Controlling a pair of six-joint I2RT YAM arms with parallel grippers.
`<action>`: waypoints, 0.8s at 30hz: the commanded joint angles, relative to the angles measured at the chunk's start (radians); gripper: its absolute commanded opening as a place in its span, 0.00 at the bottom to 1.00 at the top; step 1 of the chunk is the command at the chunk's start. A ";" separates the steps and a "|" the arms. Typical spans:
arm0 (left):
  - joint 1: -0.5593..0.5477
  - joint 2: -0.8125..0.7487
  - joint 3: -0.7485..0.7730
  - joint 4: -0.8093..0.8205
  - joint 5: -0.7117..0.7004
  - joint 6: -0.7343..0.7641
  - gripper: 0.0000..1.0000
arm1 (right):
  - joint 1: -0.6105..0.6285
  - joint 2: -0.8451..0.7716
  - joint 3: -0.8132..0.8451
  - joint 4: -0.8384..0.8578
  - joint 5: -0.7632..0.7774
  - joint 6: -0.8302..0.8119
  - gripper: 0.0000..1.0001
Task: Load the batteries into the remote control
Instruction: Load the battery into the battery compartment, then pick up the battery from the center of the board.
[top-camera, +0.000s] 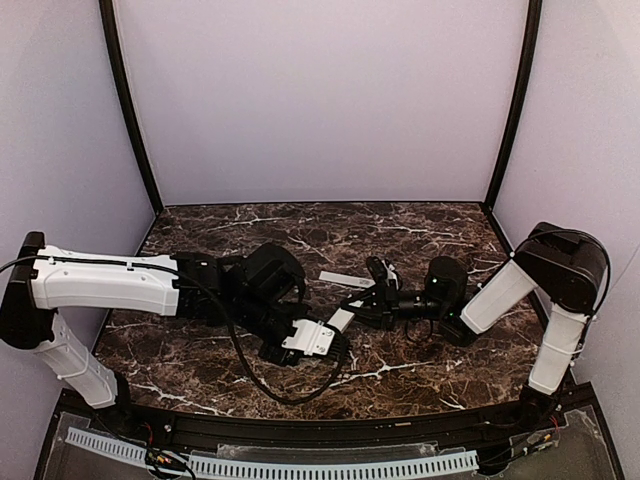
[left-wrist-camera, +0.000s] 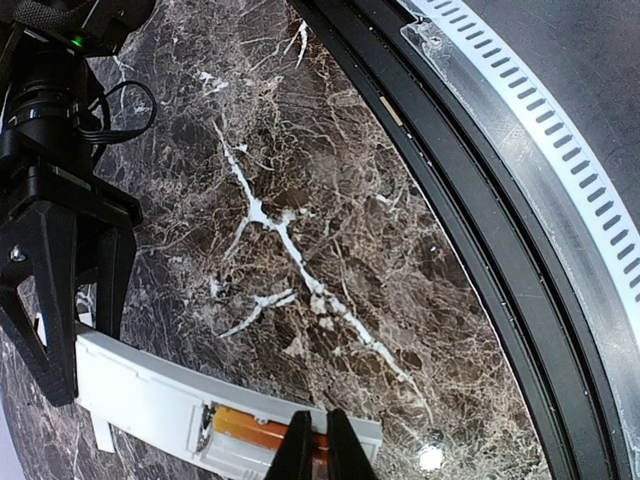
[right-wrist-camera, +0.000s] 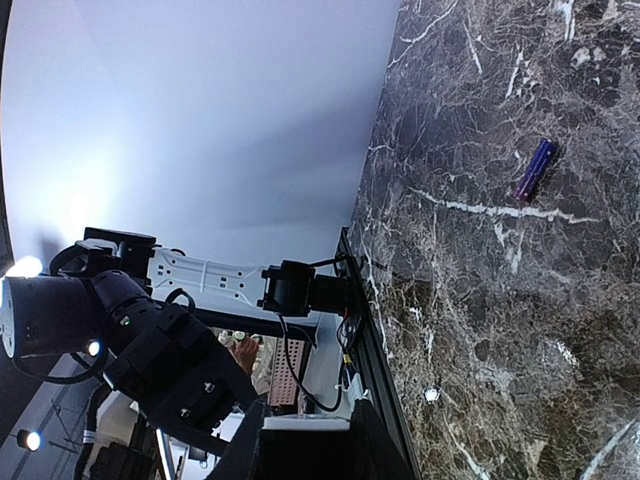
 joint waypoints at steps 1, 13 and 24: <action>0.002 0.026 0.000 -0.046 -0.006 -0.009 0.07 | 0.016 -0.046 0.008 0.236 -0.013 0.022 0.00; 0.017 -0.045 0.018 0.058 -0.034 -0.111 0.13 | -0.007 -0.065 -0.026 0.177 -0.005 -0.035 0.00; 0.153 -0.161 -0.001 0.225 -0.122 -0.555 0.63 | -0.161 -0.204 -0.089 -0.075 -0.024 -0.213 0.00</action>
